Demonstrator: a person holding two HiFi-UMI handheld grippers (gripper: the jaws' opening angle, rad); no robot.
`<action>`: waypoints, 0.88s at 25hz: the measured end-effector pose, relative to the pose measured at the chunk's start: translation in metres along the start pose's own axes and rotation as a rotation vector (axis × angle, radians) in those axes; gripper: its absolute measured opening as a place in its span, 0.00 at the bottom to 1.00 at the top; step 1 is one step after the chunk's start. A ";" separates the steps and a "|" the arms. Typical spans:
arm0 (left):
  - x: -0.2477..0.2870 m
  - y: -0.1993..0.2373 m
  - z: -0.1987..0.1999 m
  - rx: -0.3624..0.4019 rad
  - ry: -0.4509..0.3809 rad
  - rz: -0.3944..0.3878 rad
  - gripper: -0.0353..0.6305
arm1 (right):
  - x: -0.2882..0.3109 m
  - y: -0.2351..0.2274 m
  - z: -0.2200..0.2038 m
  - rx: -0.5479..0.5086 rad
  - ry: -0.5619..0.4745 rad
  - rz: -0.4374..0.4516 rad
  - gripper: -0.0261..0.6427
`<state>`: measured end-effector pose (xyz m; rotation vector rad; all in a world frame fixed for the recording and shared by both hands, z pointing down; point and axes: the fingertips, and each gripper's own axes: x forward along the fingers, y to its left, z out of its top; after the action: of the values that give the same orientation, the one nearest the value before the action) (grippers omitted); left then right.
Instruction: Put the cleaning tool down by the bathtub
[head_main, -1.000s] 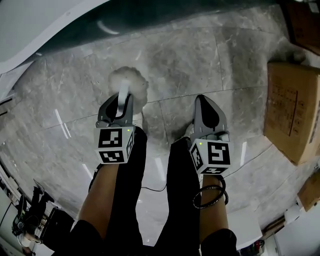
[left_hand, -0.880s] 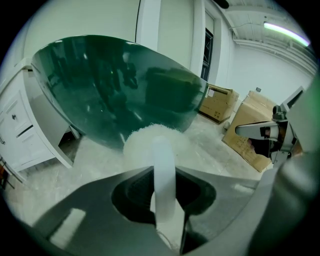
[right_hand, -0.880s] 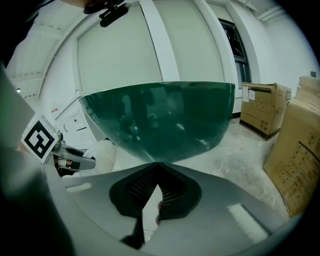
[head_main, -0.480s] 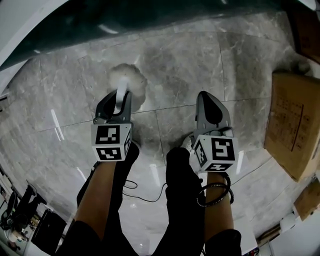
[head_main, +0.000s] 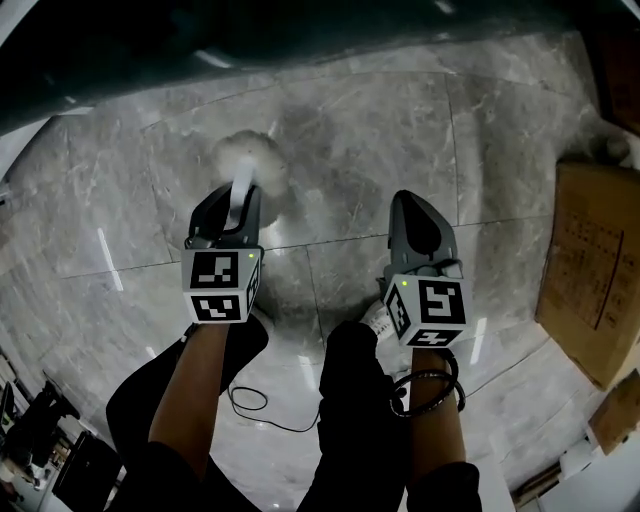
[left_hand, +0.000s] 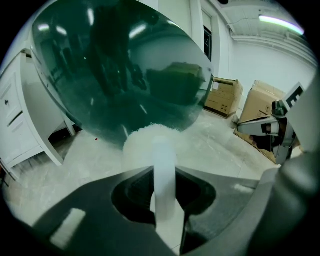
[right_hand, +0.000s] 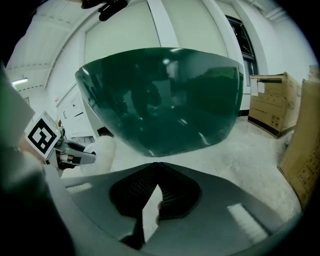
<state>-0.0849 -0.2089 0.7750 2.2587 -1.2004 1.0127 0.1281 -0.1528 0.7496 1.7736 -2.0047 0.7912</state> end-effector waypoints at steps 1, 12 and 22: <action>0.006 0.001 -0.005 -0.002 -0.001 0.002 0.18 | 0.006 0.000 -0.006 0.002 0.000 0.003 0.06; 0.063 0.006 -0.055 0.007 0.004 0.025 0.18 | 0.056 -0.014 -0.062 -0.030 0.010 0.036 0.06; 0.120 0.012 -0.079 -0.011 0.016 0.033 0.18 | 0.097 -0.032 -0.102 -0.046 -0.002 0.041 0.06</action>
<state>-0.0830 -0.2325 0.9166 2.2247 -1.2377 1.0323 0.1343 -0.1689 0.8928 1.7138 -2.0504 0.7497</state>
